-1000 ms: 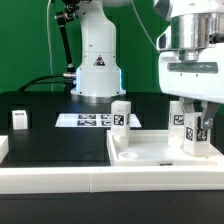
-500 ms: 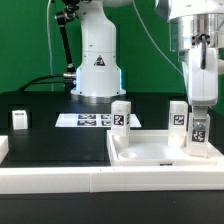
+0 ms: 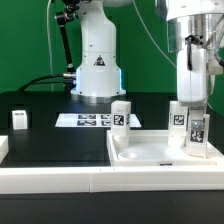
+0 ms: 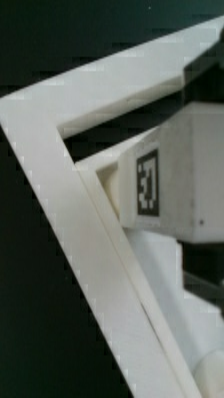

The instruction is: Assemble square table

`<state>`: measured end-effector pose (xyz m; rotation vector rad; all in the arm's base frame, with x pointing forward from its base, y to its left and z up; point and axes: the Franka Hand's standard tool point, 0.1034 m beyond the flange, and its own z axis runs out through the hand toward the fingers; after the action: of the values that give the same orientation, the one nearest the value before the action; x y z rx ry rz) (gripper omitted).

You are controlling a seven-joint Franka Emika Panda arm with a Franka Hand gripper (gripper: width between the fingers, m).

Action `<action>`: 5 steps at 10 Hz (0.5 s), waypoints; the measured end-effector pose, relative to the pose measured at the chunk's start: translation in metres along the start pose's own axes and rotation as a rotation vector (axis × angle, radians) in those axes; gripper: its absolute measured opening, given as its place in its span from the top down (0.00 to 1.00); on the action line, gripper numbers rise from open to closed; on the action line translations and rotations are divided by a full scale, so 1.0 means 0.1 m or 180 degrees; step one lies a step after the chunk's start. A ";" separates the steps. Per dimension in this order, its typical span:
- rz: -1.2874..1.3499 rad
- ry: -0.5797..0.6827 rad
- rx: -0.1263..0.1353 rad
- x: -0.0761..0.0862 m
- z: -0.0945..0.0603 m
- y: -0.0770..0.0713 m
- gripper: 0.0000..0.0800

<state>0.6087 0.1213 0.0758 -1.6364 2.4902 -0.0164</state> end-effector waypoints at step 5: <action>-0.1031 0.0018 -0.0130 0.04 0.01 0.03 0.19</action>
Offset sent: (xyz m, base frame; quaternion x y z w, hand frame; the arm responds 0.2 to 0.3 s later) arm 0.0000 0.0045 -0.0035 -0.0428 0.0051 -0.2431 0.9690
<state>0.6048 0.1186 0.0739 -2.0396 2.2146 -0.0091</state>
